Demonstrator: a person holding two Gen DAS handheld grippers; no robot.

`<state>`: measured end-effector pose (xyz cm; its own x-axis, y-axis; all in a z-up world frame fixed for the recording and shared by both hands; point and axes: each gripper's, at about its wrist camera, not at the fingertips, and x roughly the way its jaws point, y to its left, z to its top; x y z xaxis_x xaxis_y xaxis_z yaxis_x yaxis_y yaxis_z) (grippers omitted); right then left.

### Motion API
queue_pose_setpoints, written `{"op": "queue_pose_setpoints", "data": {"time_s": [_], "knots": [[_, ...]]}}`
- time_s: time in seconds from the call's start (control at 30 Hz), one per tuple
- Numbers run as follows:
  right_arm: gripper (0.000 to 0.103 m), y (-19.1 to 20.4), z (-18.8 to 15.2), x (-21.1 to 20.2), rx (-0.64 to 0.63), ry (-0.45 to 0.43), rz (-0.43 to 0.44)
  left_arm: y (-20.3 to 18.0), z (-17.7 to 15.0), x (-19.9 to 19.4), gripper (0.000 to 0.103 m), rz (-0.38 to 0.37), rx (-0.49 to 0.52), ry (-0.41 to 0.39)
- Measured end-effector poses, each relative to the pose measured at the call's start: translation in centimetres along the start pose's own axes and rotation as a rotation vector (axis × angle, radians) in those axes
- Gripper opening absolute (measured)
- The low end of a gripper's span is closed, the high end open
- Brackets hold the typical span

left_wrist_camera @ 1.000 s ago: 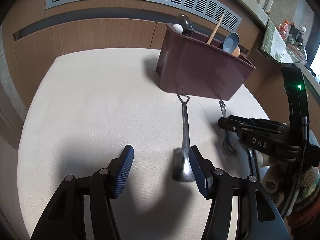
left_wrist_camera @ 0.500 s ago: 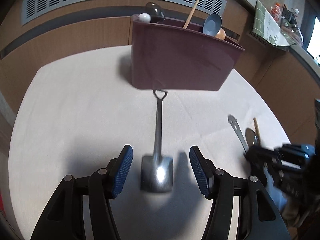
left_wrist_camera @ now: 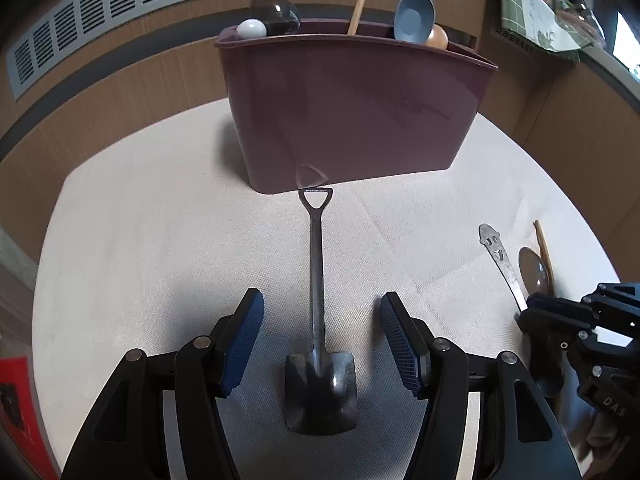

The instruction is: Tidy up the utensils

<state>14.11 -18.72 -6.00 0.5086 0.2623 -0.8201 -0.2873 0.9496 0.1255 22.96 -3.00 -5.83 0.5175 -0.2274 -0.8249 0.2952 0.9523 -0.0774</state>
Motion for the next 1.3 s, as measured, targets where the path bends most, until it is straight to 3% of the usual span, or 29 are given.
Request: {"op": "queue_pose_setpoints", "data": {"time_s": [0.3,0.4,0.47,0.57,0.77,0.9,1.0,1.07,1.3], "knots": [[0.009,0.2,-0.1,-0.2,-0.003,-0.004,-0.007,0.2,0.3,0.2,0.061,-0.027,0.007,0.021],[0.009,0.3,-0.2,-0.3,-0.007,-0.002,-0.010,0.4,0.3,0.1,0.046,-0.006,0.007,-0.001],[0.010,0.3,-0.2,-0.3,-0.008,-0.001,-0.010,0.8,0.1,-0.1,0.027,-0.004,-0.008,-0.010],[0.010,0.3,-0.1,-0.3,-0.006,0.003,-0.006,2.0,-0.7,-0.8,0.011,-0.042,-0.051,-0.003],[0.018,0.3,0.6,0.1,0.012,0.031,0.000,2.7,-4.0,-3.3,0.010,-0.085,-0.072,0.020],[0.018,0.9,1.8,1.1,0.005,0.046,-0.052,2.3,-5.0,-4.0,0.010,-0.099,-0.066,0.040],[0.009,1.8,2.4,1.6,-0.046,0.043,-0.105,1.9,-4.5,-3.7,0.011,-0.099,-0.063,0.051],[0.006,1.9,2.5,1.6,-0.056,0.041,-0.096,1.9,-4.1,-3.5,0.012,-0.100,-0.057,0.061],[0.006,-0.3,2.2,-0.7,0.009,0.001,-0.061,2.5,-1.3,-1.6,0.012,-0.190,-0.061,0.129]]}}
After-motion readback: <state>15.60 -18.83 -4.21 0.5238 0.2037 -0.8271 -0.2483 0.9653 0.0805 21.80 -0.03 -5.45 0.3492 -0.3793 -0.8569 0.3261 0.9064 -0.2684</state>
